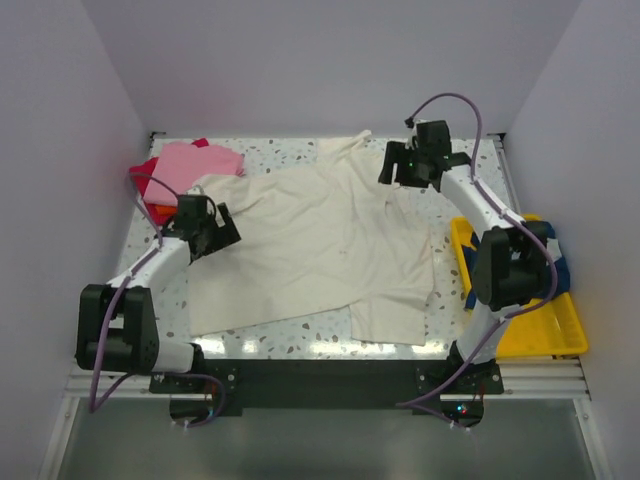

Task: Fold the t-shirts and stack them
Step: Flatten the tshirt out, then fold the tshirt

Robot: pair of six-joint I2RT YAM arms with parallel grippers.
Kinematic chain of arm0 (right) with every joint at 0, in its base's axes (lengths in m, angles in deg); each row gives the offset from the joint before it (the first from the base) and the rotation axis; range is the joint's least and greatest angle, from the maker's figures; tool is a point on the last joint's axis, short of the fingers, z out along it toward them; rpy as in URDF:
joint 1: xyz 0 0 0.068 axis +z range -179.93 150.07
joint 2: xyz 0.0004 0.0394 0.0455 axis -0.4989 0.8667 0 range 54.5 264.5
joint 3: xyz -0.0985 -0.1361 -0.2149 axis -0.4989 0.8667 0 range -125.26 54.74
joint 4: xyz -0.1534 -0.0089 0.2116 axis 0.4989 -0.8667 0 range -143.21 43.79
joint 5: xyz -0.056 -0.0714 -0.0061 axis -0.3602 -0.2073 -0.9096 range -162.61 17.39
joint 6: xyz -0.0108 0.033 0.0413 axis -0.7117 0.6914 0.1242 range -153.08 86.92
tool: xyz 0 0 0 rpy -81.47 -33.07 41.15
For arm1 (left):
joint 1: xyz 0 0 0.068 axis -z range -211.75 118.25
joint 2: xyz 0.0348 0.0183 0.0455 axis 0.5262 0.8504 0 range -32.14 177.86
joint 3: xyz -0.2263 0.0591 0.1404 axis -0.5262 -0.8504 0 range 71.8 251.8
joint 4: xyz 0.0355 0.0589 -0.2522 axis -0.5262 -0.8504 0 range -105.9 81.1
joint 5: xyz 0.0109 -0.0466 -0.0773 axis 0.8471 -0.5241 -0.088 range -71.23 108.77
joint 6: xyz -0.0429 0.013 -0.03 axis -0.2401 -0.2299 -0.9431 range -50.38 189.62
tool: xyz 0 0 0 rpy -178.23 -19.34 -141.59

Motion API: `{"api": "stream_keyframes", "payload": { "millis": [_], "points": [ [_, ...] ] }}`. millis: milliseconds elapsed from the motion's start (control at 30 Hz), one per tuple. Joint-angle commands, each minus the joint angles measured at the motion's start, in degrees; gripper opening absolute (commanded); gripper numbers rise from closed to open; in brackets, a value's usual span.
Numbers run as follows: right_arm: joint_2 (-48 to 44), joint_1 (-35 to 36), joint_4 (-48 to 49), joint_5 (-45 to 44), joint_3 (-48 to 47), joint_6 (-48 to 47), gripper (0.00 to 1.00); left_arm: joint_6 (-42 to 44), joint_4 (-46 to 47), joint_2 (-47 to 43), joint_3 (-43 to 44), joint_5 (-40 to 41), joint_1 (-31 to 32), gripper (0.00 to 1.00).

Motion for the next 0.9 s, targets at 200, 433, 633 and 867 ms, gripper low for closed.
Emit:
{"api": "stream_keyframes", "payload": {
  "millis": [200, 433, 633, 867],
  "points": [
    [1.22, 2.09, 6.94, 11.47, 15.46, 5.97, 0.73, -4.72, 2.01, 3.1, -6.76, -0.69, -0.1, 1.0],
    [3.86, 2.09, 9.05, 9.63, 18.1, 6.95, 0.73, -4.01, 5.53, 8.82, -6.58, 0.27, -0.37, 1.0],
    [7.54, 1.65, 8.44, 6.38, 16.96, 6.86, 0.73, -2.61, 6.94, 13.65, -3.95, 1.85, -0.81, 1.0],
    [12.9, 1.03, 7.12, 3.48, 11.61, 6.24, 0.74, 0.73, 9.05, 21.29, 1.84, 4.14, -0.89, 1.0]
  ]
}}
